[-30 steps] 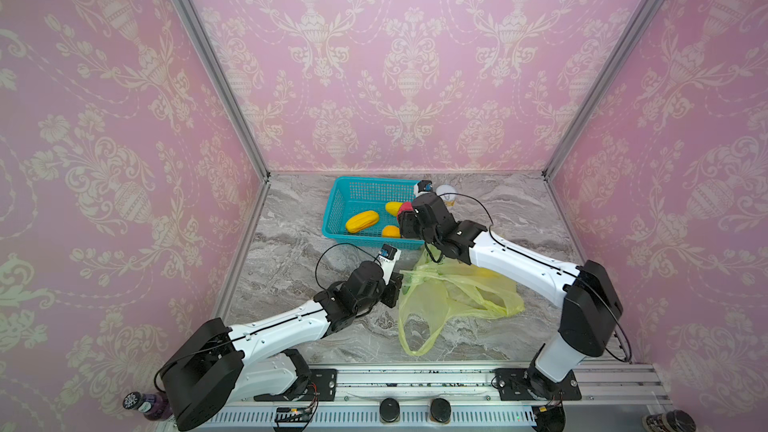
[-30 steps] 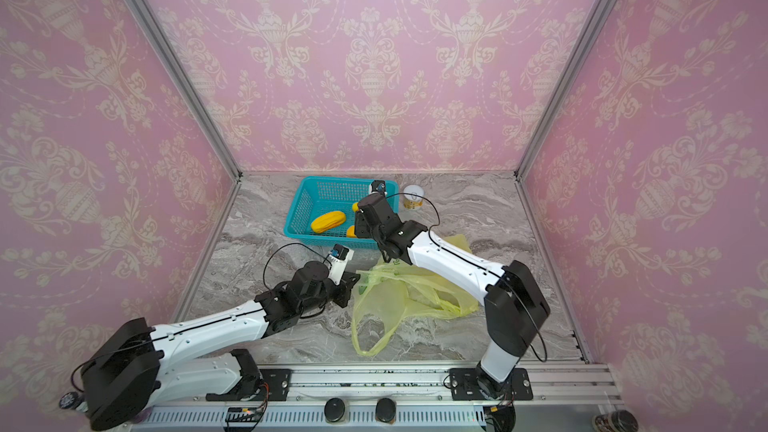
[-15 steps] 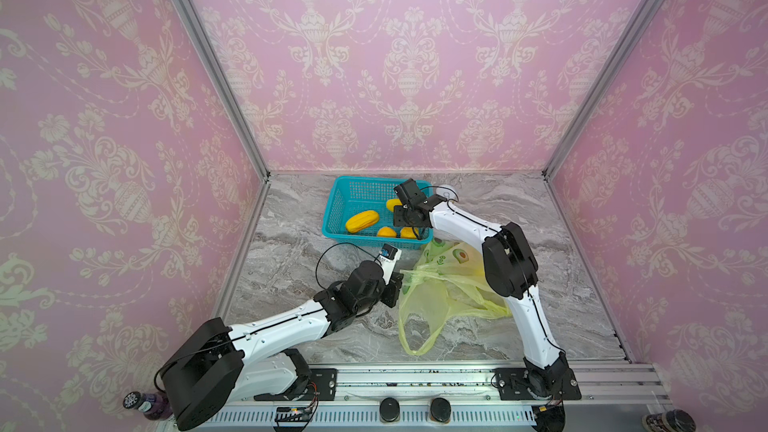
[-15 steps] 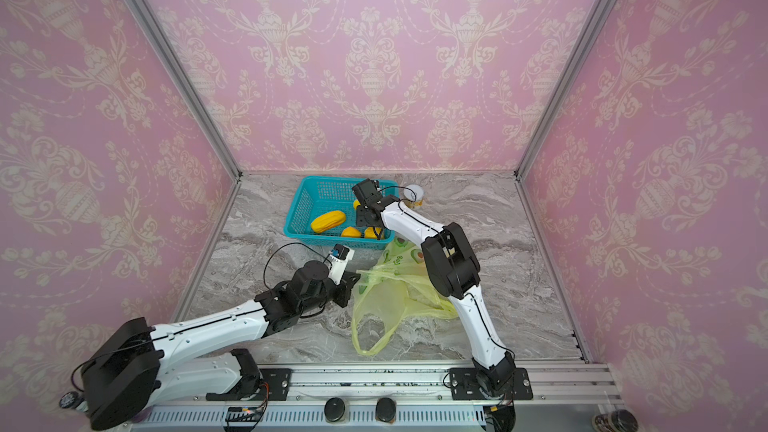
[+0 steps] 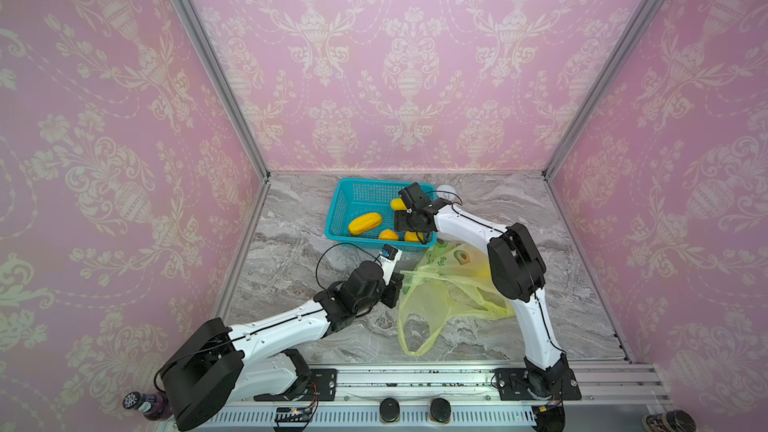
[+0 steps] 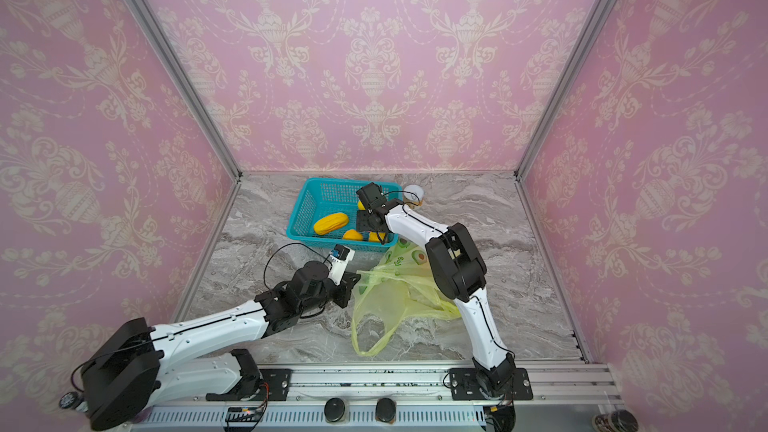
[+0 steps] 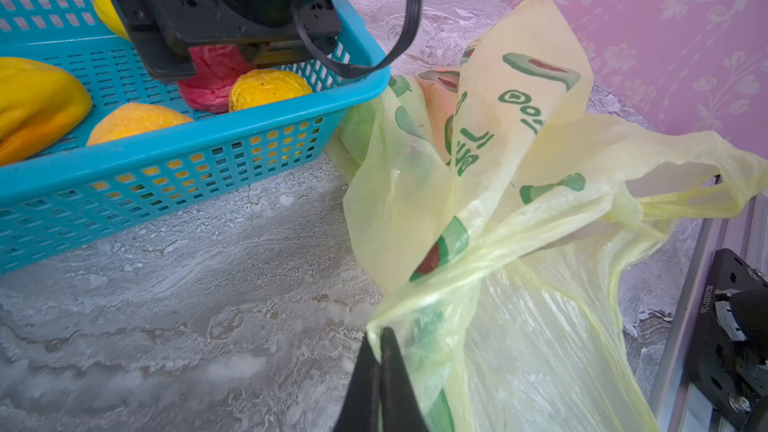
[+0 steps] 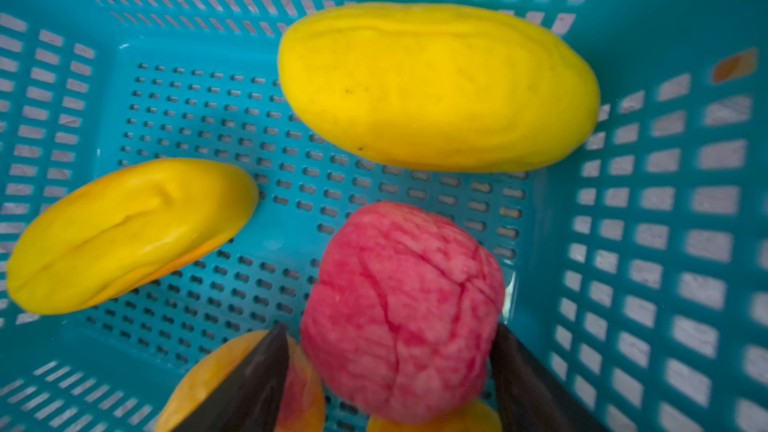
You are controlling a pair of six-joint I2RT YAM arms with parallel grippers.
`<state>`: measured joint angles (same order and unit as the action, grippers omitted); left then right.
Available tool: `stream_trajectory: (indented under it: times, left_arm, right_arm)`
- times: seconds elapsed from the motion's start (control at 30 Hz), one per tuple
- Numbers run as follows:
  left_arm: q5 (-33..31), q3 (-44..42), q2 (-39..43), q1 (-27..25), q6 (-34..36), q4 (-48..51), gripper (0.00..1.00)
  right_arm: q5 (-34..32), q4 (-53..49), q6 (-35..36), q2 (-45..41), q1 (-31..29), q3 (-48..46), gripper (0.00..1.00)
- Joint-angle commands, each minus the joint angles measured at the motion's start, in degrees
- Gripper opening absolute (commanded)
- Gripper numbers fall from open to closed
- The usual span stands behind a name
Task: Untie the knot of the plastic bag and take out the fruit
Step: 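Bring the right gripper back to the bag mouth beside the left gripper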
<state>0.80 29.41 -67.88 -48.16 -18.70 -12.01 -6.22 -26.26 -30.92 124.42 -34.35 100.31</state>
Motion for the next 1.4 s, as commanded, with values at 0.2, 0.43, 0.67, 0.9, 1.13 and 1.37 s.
stream_trajectory:
  times: [0.2,0.43,0.67,0.9,1.13,1.37]
  left_arm:
    - [0.58,-0.40,0.68,0.26,1.58,0.15,0.00]
    - [0.11,-0.34,0.29,0.28,1.62,-0.03,0.00]
    - [-0.73,-0.58,0.60,0.26,1.40,0.14,0.00]
    - [-0.80,-0.59,0.78,0.26,1.31,0.31,0.00]
    - [-0.80,-0.40,0.57,0.26,1.25,0.40,0.00]
    - [-0.28,-0.76,1.77,0.26,0.73,0.60,0.00]
  right_arm:
    - [-6.52,5.37,2.63,-27.49,-4.38,-17.64,0.87]
    - [-14.06,13.09,5.13,-52.89,-12.44,-40.46,0.74]
    - [-17.69,18.89,6.09,-70.69,-19.97,-62.38,0.50]
    - [-17.56,27.95,8.26,-74.31,-27.25,-74.44,0.45]
    - [-18.31,33.23,7.35,-66.16,-28.67,-75.98,0.41]
    - [-31.63,28.06,2.31,-57.76,-28.50,-73.12,0.42]
